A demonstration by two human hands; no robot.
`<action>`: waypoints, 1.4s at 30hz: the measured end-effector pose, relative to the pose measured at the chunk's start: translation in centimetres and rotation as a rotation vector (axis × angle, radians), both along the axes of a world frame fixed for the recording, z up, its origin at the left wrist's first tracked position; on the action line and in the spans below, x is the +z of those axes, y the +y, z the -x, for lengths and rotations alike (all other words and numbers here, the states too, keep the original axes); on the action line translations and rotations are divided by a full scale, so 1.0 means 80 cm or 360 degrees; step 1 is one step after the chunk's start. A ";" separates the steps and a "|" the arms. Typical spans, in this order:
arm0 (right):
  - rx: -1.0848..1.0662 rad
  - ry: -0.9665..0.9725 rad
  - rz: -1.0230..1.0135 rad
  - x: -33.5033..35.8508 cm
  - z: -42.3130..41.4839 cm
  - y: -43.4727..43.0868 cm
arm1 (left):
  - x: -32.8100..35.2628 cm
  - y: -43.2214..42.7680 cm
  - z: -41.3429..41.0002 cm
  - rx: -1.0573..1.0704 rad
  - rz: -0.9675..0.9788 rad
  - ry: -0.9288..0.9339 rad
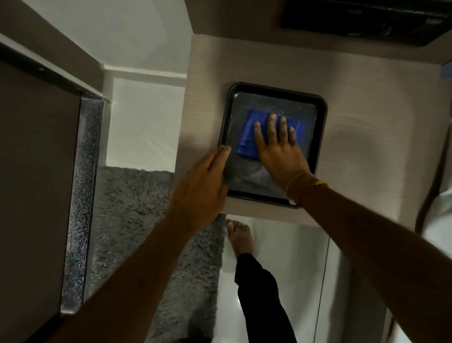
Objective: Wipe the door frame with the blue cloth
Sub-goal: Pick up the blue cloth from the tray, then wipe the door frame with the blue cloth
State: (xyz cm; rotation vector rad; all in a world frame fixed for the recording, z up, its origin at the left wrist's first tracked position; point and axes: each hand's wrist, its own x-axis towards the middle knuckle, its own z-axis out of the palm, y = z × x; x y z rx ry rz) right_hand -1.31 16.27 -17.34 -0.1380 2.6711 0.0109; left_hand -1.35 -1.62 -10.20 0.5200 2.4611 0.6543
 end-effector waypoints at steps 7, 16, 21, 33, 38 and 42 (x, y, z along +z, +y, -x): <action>-0.0439 0.0164 0.0558 0.031 0.015 0.013 | 0.009 -0.016 -0.002 0.0065 -0.0105 0.0200; -0.1876 0.0407 0.2837 0.173 -0.005 -0.033 | 0.108 -0.061 0.018 0.0565 -0.0393 0.0541; -0.1398 0.0084 0.3215 0.308 0.004 -0.142 | 0.238 -0.148 0.005 0.0816 -0.0525 0.0920; -0.0119 0.0111 0.3341 0.685 -0.141 -0.520 | 0.603 -0.415 -0.247 0.1259 -0.0562 0.2034; 0.0706 0.0542 0.3231 0.829 -0.257 -0.664 | 0.727 -0.527 -0.383 0.1295 -0.0296 0.2543; 0.1385 0.1033 0.3117 0.892 -0.344 -0.736 | 0.791 -0.602 -0.494 0.1328 0.0187 0.2833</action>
